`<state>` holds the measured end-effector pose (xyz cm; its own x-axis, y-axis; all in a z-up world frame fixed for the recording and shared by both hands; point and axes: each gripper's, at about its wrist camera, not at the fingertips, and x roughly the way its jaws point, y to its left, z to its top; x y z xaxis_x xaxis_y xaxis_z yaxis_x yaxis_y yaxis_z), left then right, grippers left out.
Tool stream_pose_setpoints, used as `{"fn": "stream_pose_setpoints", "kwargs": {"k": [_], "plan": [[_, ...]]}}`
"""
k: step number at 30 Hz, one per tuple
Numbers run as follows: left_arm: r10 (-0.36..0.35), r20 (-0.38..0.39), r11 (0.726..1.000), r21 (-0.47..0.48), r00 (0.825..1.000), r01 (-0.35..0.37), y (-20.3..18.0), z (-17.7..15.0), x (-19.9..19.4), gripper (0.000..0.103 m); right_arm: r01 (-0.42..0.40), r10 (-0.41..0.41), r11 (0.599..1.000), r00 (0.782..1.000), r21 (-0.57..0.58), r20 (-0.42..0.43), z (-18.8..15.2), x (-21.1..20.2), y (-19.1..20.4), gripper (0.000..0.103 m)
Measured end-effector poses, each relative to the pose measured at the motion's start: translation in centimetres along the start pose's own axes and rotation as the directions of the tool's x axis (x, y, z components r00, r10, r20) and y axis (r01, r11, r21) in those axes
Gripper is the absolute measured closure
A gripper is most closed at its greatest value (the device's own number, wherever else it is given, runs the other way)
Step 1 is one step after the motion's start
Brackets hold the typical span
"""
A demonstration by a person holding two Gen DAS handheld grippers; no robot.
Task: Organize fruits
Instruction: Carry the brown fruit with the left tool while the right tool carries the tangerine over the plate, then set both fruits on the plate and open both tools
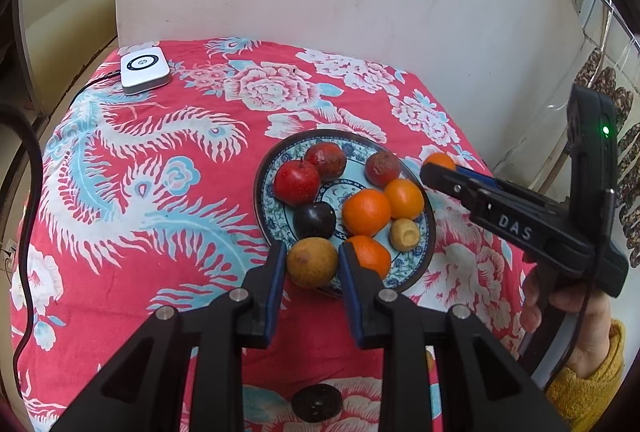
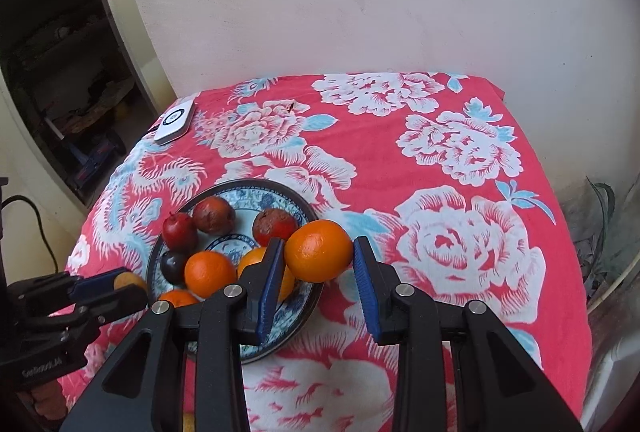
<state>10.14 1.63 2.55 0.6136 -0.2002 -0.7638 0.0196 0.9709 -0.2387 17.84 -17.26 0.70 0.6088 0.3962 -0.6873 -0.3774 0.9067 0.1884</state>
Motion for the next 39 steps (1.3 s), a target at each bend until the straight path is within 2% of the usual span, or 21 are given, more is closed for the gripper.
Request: {"fn": "stream_pose_setpoints", "kwargs": {"k": [19, 26, 39], "plan": [[-0.004, 0.021, 1.0, 0.009, 1.0, 0.004, 0.2, 0.0, 1.0, 0.075, -0.055, 0.055, 0.998, 0.998, 0.012, -0.01, 0.3, 1.6, 0.5, 0.067], [-0.003, 0.036, 1.0, 0.017, 0.999, 0.002, -0.2, 0.1, 0.7, 0.068, -0.058, 0.058, 0.998, 0.998, 0.013, -0.003, 0.1, 1.5, 0.4, 0.056], [0.039, 0.043, 0.999, 0.006, 0.998, -0.039, 0.2, -0.1, -0.6, 0.064, -0.065, 0.064, 0.997, 0.997, 0.043, 0.033, -0.4, -0.5, 0.2, 0.053]]}}
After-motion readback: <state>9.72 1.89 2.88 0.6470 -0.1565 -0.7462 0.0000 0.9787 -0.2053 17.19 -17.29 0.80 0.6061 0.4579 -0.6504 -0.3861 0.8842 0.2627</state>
